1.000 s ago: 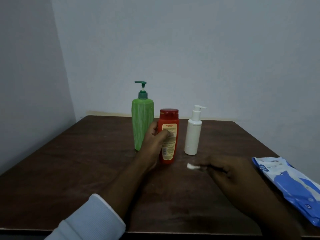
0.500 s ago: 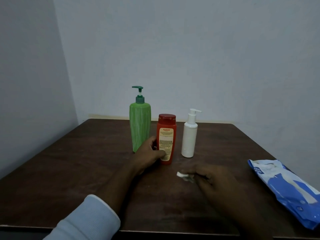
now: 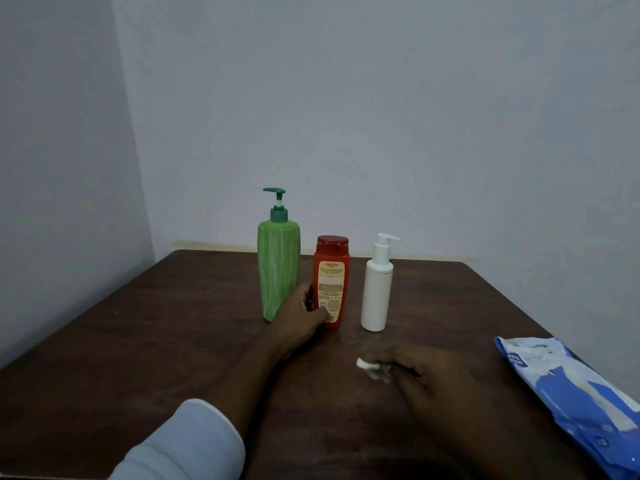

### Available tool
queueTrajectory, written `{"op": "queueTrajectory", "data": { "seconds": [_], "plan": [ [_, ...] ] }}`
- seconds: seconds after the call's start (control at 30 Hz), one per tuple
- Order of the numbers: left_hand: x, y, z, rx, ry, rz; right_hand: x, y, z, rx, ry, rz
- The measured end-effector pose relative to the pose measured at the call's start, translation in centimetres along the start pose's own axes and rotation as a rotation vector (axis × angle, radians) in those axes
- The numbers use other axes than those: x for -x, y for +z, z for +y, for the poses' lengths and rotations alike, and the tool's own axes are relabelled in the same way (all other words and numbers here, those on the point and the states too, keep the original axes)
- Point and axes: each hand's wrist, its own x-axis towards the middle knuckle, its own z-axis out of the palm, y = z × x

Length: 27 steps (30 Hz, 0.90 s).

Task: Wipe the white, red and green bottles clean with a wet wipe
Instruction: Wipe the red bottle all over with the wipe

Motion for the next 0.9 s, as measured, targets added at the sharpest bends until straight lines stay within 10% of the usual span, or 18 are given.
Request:
{"op": "queueTrajectory", "data": {
  "seconds": [0.9],
  "plan": [
    [-1.1, 0.8, -0.1, -0.057, -0.033, -0.022, 0.1, 0.4, 1.0, 0.018, -0.026, 0.142]
  ]
}}
